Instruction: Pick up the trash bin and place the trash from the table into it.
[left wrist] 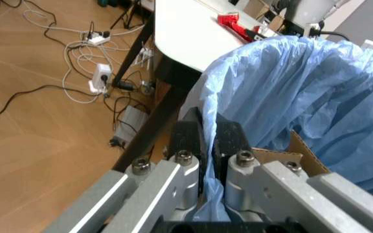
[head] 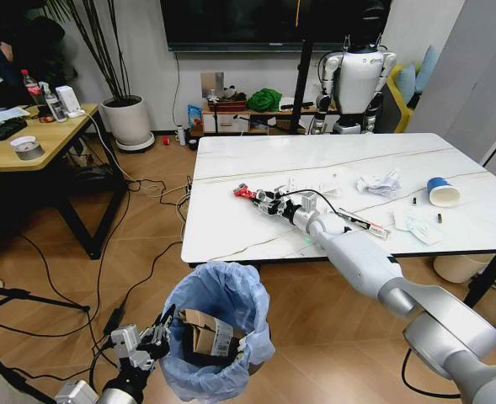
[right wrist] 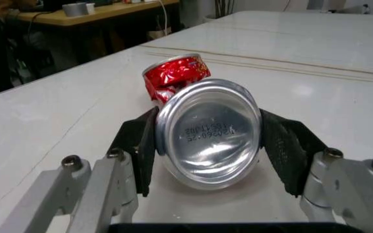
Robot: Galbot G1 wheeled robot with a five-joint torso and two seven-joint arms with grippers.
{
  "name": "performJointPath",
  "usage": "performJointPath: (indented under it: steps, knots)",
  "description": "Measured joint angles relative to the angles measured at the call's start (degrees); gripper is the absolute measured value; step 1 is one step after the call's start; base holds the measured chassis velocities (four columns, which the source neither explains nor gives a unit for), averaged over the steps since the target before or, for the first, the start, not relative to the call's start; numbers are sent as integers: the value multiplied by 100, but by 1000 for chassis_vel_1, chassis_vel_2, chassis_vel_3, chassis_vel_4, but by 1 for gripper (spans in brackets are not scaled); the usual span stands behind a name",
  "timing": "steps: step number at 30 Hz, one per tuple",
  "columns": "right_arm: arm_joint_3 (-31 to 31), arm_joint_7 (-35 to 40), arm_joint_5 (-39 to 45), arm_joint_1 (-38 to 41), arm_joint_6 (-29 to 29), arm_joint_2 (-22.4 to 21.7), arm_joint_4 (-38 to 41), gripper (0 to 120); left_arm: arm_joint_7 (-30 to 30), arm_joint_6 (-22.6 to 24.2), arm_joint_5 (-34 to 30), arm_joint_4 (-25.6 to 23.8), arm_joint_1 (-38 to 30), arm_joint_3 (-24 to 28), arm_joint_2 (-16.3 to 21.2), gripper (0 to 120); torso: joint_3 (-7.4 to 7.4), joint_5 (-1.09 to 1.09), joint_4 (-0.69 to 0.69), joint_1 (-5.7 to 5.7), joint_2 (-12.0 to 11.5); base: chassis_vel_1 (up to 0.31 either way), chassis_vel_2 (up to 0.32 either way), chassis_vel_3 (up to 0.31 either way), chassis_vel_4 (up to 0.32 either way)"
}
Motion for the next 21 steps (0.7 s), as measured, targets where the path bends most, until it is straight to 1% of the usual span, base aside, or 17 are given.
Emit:
performJointPath:
  steps: [6, 11, 13, 15, 17, 19, 21]
  knots:
    - [-8, -74, 20, -103, 3, -75, 174, 50, -67, -7, 30, -20, -9, 44, -15, 0, 0, 1, 0, 0, 0, 0, 0, 0, 0]
    - [-8, -120, 232, -190, -5, -285, 573, 50, -150, -7, 60, 9, -99, 164, -8, 0, 1, 3, 1, 0, 0, 0, 0, 0, 0]
    - [-4, -119, 374, -222, -11, -506, 870, 50, -185, 14, 77, 122, -188, 231, 34, 0, 0, 2, 2, 0, 0, 0, 0, 0, 0]
    - [8, -60, 519, -252, -19, -823, 1222, 50, -208, 23, 77, 283, -304, 293, 95, 0, 1, 2, 1, 0, 0, 0, 0, 0, 0]
    - [14, -37, 555, -257, -22, -895, 1298, 50, -214, 27, 72, 320, -337, 317, 112, 0, 1, 1, 0, 0, 0, 0, 0, 0, 0]
    - [38, 73, 725, -279, -50, -1205, 1658, 50, -232, 44, 28, 416, -462, 404, 176, 0, 0, 1, -2, 0, 0, 0, 0, 0, 0]
    - [42, 126, 806, -282, -76, -1342, 1858, 50, -240, 55, -3, 445, -518, 444, 209, 0, 1, 1, -3, 0, 0, 0, 0, 0, 0]
